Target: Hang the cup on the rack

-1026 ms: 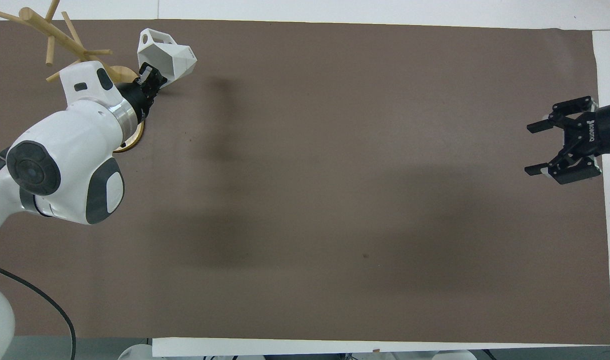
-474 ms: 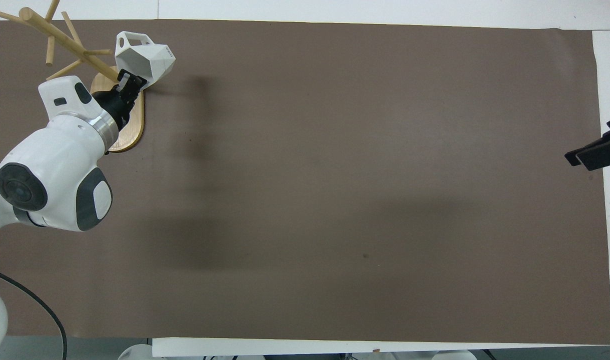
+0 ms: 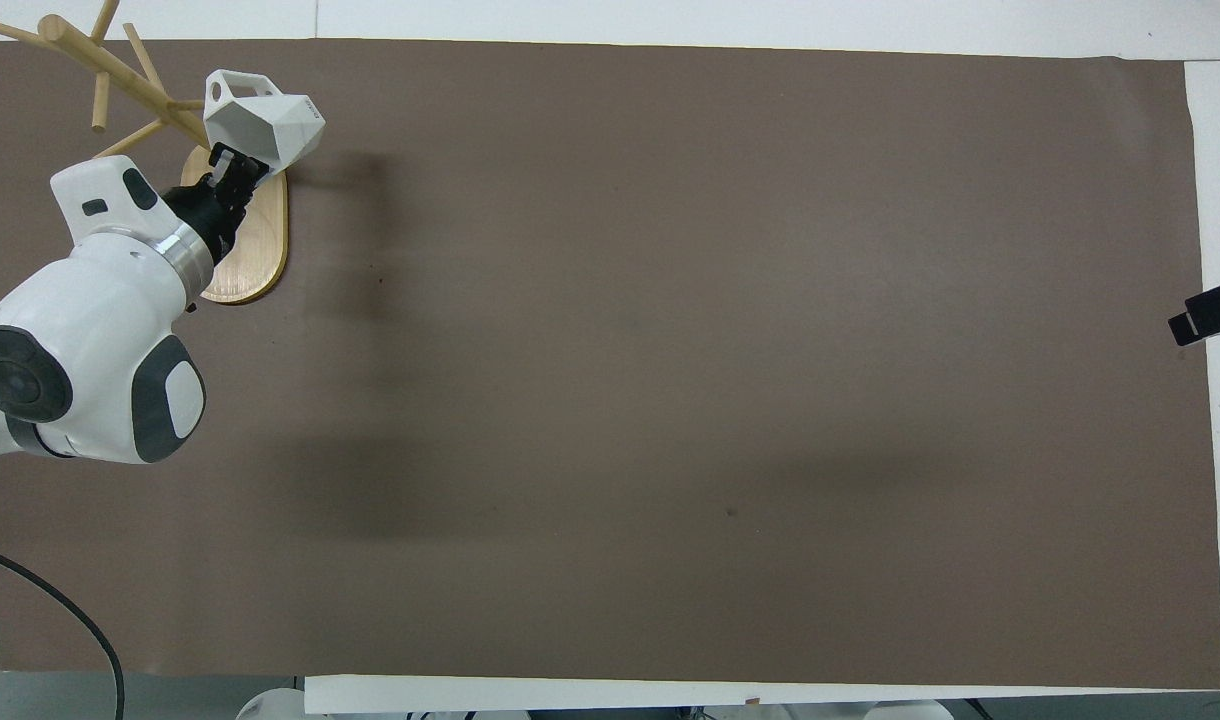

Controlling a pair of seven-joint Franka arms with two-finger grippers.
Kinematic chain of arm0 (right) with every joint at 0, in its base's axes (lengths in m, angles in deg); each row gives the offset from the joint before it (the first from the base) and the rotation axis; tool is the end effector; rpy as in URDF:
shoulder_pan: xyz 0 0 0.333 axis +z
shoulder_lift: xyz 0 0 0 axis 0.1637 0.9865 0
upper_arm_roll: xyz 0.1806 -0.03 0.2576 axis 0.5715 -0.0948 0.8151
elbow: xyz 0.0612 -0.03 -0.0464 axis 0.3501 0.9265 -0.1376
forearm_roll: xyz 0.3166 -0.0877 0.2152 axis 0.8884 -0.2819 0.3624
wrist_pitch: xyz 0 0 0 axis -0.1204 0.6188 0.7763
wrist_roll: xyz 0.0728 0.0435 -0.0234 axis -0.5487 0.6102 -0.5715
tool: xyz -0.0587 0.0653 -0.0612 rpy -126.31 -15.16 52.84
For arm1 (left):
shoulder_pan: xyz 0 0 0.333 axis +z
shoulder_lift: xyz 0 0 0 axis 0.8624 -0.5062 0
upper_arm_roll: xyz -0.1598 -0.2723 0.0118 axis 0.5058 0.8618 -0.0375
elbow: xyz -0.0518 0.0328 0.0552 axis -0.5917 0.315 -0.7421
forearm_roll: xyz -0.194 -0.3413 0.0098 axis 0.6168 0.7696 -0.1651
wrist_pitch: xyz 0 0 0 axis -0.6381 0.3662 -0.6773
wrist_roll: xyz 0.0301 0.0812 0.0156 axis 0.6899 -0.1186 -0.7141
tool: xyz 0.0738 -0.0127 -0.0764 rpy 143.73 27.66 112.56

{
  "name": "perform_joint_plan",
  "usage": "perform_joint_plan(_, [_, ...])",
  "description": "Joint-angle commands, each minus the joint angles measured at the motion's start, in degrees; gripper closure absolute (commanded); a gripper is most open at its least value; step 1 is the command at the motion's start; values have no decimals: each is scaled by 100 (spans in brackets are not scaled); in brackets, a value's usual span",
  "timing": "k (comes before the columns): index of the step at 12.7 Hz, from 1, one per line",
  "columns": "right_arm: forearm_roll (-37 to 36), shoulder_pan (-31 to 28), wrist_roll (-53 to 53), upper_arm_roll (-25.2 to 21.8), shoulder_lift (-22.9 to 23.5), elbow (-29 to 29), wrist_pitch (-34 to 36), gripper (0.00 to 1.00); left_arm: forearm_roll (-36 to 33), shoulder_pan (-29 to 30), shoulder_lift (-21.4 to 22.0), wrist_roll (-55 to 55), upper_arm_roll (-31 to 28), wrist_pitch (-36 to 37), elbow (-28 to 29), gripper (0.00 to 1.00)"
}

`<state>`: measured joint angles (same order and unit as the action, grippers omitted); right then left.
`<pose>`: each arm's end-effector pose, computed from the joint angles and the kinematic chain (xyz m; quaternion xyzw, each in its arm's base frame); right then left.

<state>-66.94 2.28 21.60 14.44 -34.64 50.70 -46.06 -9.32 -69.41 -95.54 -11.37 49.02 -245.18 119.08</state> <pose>0.5282 -0.0643 0.6412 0.9933 0.0793 -0.0836 0.0014 0.5688 -0.1155 0.3906 0.8299 0.4118 0.2983 0.2298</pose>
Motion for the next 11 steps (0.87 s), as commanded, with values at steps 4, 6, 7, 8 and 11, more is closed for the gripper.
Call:
perform_joint_plan(4, [-129,240,631,124,-5,-42,103,0,-129,419,250,75,43,320,241,100])
perform_joint_plan(6, [-129,170,773,115,-14,-7,94,0,-129,446,276,75,43,452,241,100])
perform_joint_plan(7, [-155,170,782,89,-14,2,94,0,-129,516,285,66,51,522,241,100])
perform_joint_plan(8, [-156,161,878,80,-23,11,94,0,-129,543,285,66,51,644,232,100])
perform_joint_plan(11, [-164,231,1221,89,-32,20,129,0,-112,560,285,40,43,1267,5,41])
